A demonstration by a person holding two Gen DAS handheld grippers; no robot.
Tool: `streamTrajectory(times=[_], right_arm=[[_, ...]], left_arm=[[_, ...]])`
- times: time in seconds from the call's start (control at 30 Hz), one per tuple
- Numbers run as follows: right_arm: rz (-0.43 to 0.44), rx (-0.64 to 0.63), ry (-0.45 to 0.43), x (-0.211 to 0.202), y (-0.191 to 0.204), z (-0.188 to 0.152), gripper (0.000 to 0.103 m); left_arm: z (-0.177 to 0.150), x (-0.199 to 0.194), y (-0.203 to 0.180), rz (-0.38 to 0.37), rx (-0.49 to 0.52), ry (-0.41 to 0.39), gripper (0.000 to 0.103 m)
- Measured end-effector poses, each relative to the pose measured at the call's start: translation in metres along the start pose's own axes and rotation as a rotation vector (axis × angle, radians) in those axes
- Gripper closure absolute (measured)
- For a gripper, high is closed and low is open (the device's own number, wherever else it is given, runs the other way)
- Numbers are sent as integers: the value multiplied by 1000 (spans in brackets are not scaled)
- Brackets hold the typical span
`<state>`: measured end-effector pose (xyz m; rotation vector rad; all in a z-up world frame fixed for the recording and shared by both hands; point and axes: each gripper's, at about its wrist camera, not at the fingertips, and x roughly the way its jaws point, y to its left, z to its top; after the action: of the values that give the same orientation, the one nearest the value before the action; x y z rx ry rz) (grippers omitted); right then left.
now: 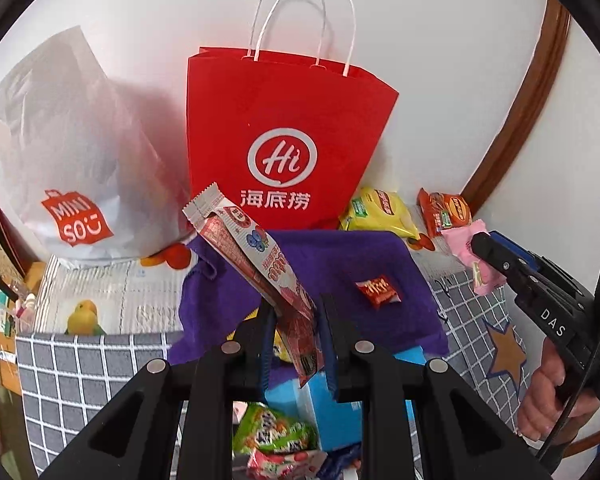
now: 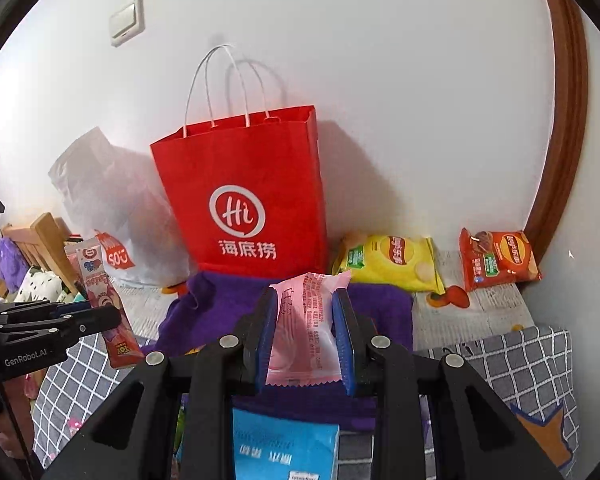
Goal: Organize snacks
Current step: 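Carry both held packets up toward the purple towel, then lower the pink cake onto the towel and open the right gripper while the left holds the stick packet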
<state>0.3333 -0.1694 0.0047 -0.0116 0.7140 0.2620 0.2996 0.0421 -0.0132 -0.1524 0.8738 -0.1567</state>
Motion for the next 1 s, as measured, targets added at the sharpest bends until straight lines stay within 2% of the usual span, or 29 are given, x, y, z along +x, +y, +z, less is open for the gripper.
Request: streamTrajectory(times=[0.27, 0.47, 0.67, 0.9, 1.0], right_arm=[[-6, -7, -20, 14, -6, 21, 75], [-13, -16, -18, 28, -11, 28, 75], [2, -2, 63, 65, -17, 13, 75], [11, -44, 155, 99, -16, -4, 75], [48, -31, 203, 117, -18, -12, 75]], left_arm=[[25, 9, 9, 17, 9, -17, 83], [36, 26, 31, 27, -48, -9, 83], [32, 60, 37, 24, -59, 51, 83], [24, 99, 53, 30, -88, 125, 83], [20, 108, 57, 30, -81, 155, 83]])
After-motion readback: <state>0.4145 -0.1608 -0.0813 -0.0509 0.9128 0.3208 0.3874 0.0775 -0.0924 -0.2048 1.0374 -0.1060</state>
